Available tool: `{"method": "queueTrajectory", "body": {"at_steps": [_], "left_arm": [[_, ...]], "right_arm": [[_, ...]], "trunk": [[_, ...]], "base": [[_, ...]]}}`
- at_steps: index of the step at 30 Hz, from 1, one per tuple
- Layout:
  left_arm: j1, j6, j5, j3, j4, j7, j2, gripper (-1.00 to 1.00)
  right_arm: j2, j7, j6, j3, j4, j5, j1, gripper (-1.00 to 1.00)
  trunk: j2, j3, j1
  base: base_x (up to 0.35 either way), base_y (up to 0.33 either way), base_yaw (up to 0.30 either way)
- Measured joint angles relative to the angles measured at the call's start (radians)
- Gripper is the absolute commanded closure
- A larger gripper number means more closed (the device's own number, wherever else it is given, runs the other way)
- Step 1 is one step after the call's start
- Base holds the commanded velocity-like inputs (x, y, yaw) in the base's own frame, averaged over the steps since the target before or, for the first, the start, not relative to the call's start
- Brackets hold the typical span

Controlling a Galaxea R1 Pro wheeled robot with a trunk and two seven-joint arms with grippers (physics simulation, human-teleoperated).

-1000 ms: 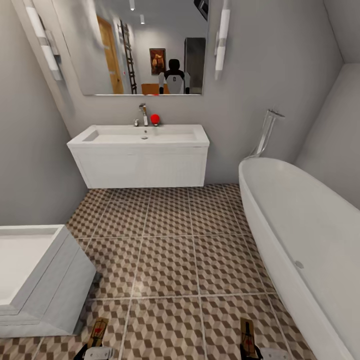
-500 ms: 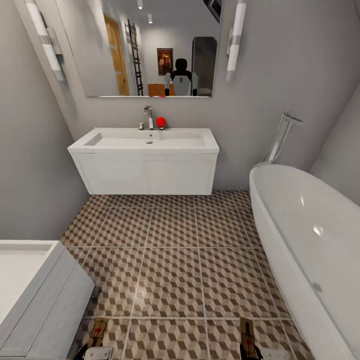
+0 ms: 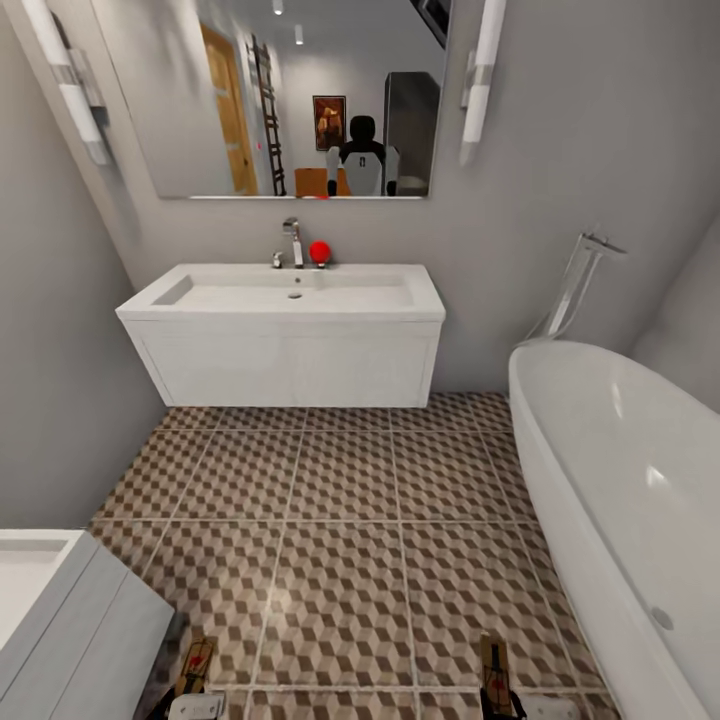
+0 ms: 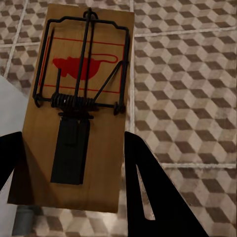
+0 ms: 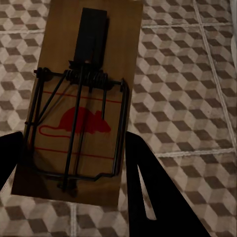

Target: Take the four mousetraps from the cabinet in the bathroom and place them on the bathroom floor. Make sure all four end up on the same floor surface, and ensure that at least two of them are either under or directly next to the same bathroom sink.

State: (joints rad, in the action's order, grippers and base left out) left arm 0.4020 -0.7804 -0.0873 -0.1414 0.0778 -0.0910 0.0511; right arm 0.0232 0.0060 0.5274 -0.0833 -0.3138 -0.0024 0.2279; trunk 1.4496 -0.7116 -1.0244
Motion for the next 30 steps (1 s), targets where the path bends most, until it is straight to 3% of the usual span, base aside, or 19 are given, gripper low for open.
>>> {"method": "queueTrajectory", "body": {"at_steps": [25, 30], "left_arm": [[0.000, 0.000, 0.000, 0.000, 0.000, 0.000, 0.000, 1.00], [0.000, 0.000, 0.000, 0.000, 0.000, 0.000, 0.000, 1.00]], "right_arm": [[0.000, 0.000, 0.000, 0.000, 0.000, 0.000, 0.000, 1.00], [0.000, 0.000, 0.000, 0.000, 0.000, 0.000, 0.000, 1.00]], "trunk": [[0.000, 0.000, 0.000], [0.000, 0.000, 0.000]], "base": [[0.330, 0.000, 0.000], [0.180, 0.000, 0.000]]}}
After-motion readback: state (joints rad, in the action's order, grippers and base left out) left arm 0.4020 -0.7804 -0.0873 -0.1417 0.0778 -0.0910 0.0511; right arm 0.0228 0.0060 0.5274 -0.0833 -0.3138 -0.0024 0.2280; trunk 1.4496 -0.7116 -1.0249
